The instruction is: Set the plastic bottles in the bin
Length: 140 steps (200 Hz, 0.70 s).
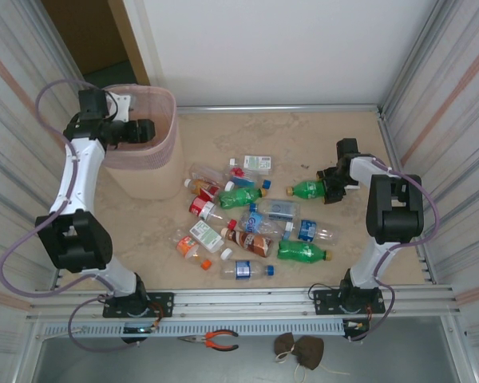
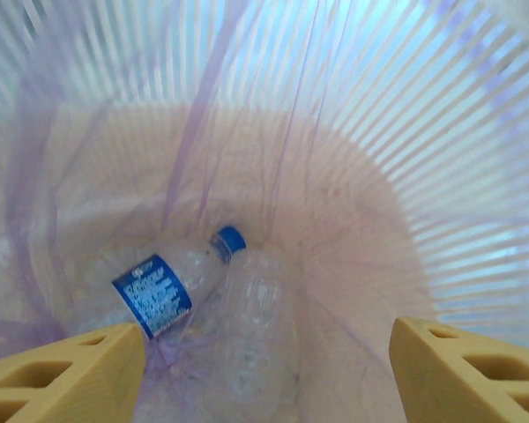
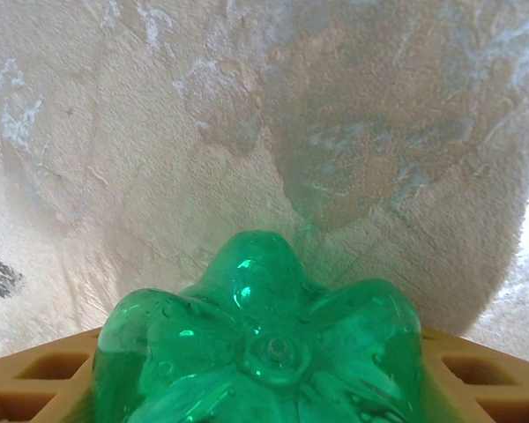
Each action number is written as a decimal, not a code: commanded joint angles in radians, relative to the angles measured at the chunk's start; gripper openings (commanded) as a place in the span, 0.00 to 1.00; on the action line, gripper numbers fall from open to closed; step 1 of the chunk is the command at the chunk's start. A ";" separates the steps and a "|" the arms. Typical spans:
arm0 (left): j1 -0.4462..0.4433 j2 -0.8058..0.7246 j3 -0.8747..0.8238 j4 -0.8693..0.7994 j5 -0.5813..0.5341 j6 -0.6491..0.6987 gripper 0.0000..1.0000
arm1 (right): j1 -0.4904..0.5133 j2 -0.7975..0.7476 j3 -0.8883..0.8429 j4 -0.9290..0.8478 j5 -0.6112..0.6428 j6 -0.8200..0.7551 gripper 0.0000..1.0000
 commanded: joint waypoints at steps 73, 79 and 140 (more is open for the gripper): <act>-0.018 -0.076 0.129 -0.170 0.039 -0.045 0.76 | 0.006 -0.148 0.060 0.016 0.055 -0.229 0.57; -0.019 -0.080 0.136 -0.187 0.039 -0.038 0.76 | 0.009 -0.162 0.067 0.007 0.070 -0.249 0.57; -0.059 -0.145 0.153 -0.152 0.089 -0.046 0.76 | 0.124 -0.363 0.047 0.106 0.186 -0.455 0.53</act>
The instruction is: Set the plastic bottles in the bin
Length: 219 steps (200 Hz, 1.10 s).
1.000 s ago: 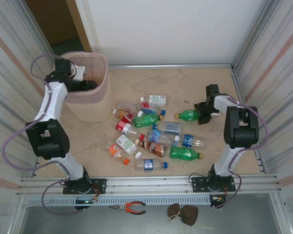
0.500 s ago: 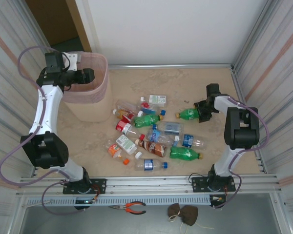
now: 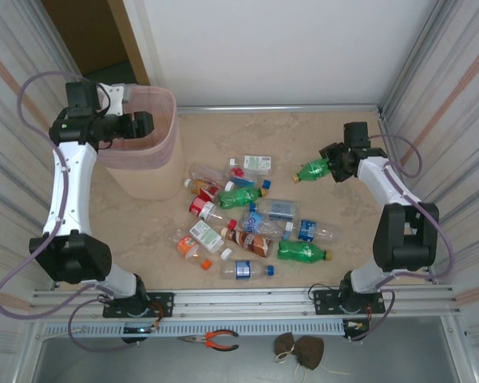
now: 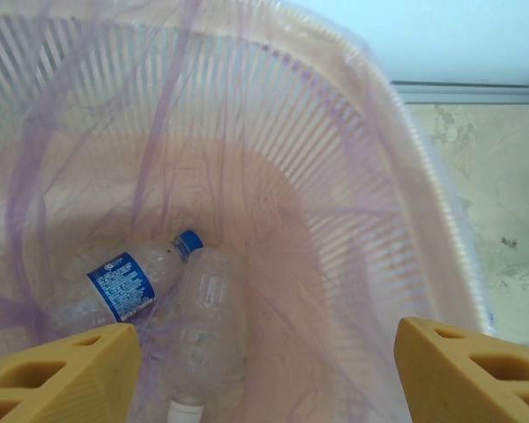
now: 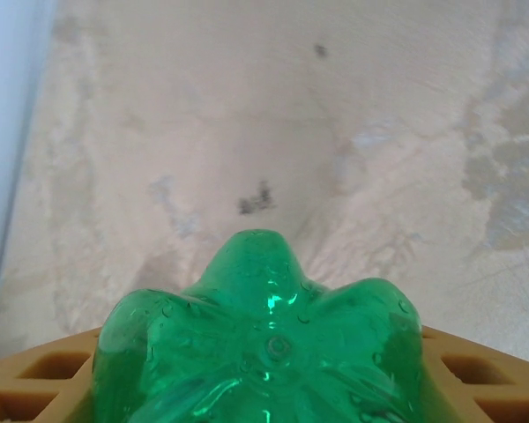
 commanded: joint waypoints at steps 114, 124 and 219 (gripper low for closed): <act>-0.333 -0.088 -0.030 0.342 0.277 0.008 0.78 | 0.409 -0.249 0.055 0.273 0.058 -0.439 0.47; -0.365 -0.092 -0.031 0.355 0.291 0.030 0.79 | 0.418 -0.263 0.048 0.300 0.018 -0.469 0.47; -0.545 -0.210 -0.204 0.461 0.433 0.074 0.82 | 0.456 -0.420 -0.030 0.453 -0.364 -0.715 0.49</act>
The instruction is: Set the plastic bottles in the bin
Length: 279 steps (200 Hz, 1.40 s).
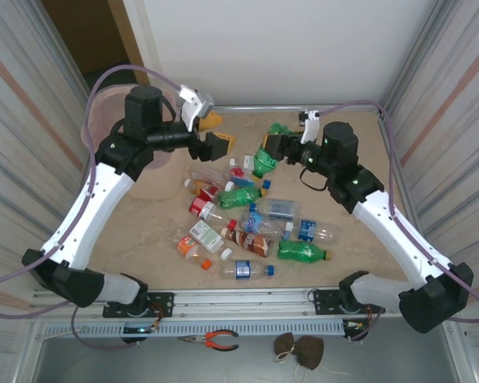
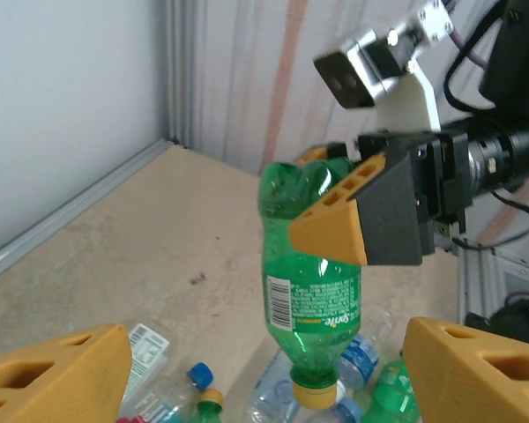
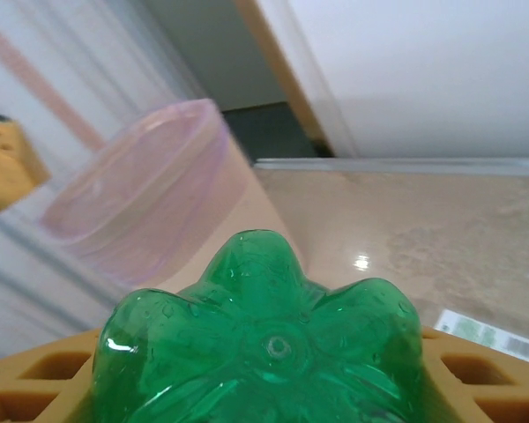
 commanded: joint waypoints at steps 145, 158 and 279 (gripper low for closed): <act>-0.180 -0.119 -0.237 0.270 0.340 -0.037 0.83 | 0.182 -0.086 0.115 0.134 -0.277 -0.274 0.48; -0.182 -0.123 -0.240 0.257 0.321 -0.025 0.83 | 0.187 -0.085 0.125 0.136 -0.279 -0.270 0.48; -0.184 -0.136 -0.232 0.257 0.316 -0.011 0.73 | 0.217 -0.065 0.150 0.143 -0.282 -0.278 0.48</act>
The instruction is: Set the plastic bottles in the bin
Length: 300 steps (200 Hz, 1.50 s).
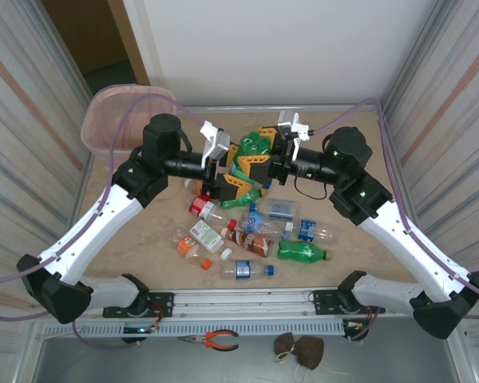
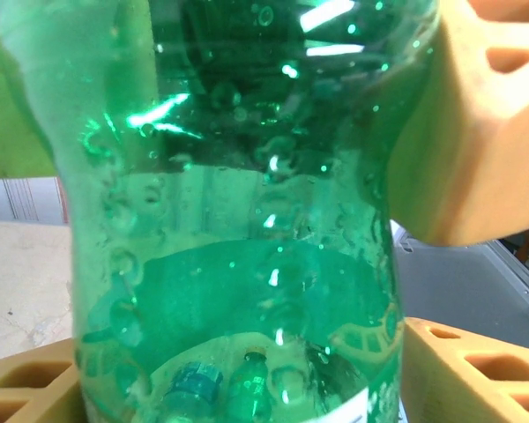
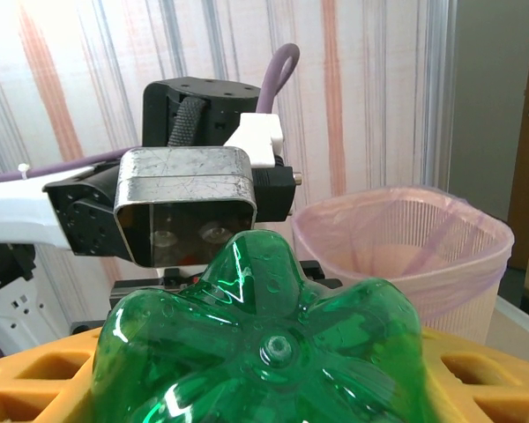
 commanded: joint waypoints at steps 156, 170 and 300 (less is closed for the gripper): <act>-0.006 -0.033 0.089 -0.151 -0.107 0.065 0.54 | 0.032 -0.038 0.039 -0.023 0.130 -0.027 0.79; -0.002 -0.031 0.103 -0.192 -0.163 0.083 0.53 | 0.033 -0.052 0.037 -0.029 0.157 -0.031 0.83; 0.426 0.153 0.507 -0.616 -0.712 0.100 0.52 | 0.030 -0.102 -0.001 -0.084 0.371 -0.061 0.85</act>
